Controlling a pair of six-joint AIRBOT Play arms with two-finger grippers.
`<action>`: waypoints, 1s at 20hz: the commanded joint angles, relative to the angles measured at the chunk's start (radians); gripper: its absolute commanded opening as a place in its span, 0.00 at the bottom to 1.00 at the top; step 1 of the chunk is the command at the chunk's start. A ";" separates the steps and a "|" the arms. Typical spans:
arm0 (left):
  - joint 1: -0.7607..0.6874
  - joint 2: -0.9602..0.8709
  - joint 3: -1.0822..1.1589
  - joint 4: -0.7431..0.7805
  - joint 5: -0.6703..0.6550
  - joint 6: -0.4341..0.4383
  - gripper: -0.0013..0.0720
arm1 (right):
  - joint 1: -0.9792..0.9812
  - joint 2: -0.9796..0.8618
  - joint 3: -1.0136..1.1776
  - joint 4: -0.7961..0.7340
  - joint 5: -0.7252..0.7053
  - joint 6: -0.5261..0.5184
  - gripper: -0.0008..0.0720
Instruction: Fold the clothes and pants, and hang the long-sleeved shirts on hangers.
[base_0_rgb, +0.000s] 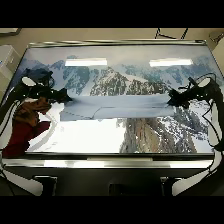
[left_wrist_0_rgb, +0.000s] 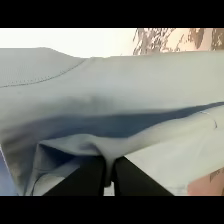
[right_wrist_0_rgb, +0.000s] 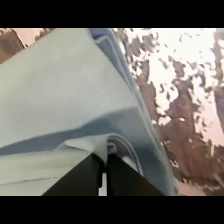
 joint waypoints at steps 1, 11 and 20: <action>-0.004 -0.042 0.031 -0.001 -0.025 -0.019 0.44 | -0.012 -0.025 0.034 0.039 0.035 0.002 0.43; 0.016 0.043 0.135 -0.099 -0.190 -0.019 0.69 | -0.103 -0.142 0.072 0.207 0.173 -0.108 0.96; -0.231 0.038 0.134 -0.171 0.006 -0.021 0.05 | -0.035 -0.048 0.116 0.356 0.265 -0.193 0.07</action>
